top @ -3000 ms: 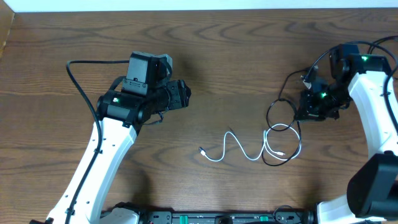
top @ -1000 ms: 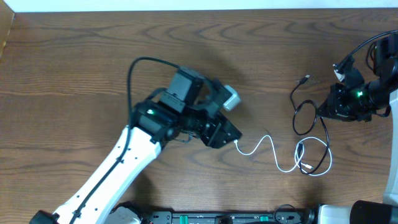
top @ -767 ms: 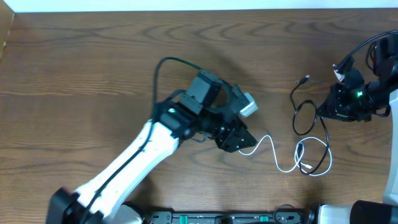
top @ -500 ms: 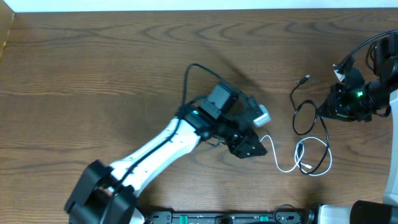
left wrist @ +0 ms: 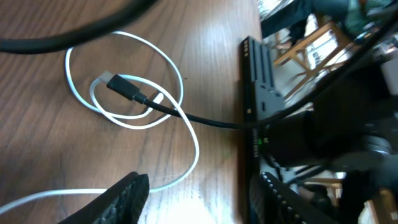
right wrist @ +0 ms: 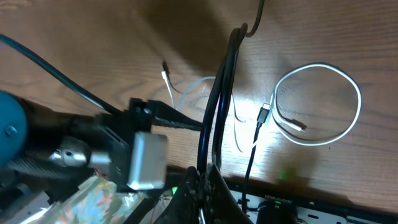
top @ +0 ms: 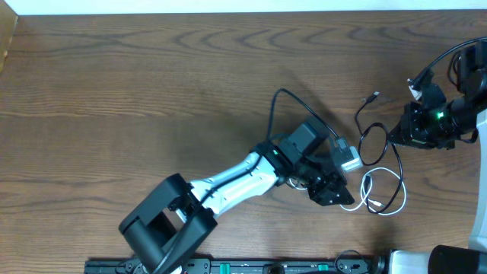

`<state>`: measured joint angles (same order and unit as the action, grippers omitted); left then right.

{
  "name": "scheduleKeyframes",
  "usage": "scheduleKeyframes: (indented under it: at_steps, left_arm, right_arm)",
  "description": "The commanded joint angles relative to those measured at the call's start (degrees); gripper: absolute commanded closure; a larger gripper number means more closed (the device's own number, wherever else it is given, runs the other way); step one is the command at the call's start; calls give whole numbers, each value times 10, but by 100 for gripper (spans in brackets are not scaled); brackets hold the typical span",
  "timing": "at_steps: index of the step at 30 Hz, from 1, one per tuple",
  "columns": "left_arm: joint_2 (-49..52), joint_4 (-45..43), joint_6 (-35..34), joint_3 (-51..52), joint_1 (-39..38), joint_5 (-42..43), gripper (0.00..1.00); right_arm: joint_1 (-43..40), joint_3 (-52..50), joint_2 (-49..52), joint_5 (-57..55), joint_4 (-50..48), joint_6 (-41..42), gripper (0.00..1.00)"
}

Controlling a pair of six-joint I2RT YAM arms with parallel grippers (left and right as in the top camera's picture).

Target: Untangle cables

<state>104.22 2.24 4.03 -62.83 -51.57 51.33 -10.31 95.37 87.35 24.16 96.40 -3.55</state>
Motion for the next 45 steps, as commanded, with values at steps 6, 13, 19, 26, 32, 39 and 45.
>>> scheduleKeyframes:
  at_steps: [6,13,19,26,32,39,45]
  left_arm:
    - [40,-12,-48,-2,-36,-169,44]
    - [41,-45,-50,-2,-65,-183,44]
    - [42,-57,-50,-2,-91,-216,43]
    - [66,-87,-50,-2,-99,-216,44]
    - [77,-92,-50,-2,-98,-225,53]
    - [74,-88,-50,-2,-95,-256,93]
    - [12,-40,-50,-3,-52,-331,92]
  right_arm:
    - [1,-1,-5,2,3,3,99]
    - [1,-1,-5,2,3,3,99]
    - [1,-1,-5,2,4,3,99]
    - [1,-1,-5,2,9,3,99]
    - [1,-1,-5,2,9,3,99]
    - [1,-1,-5,2,9,0,99]
    - [1,-1,-5,2,5,-2,99]
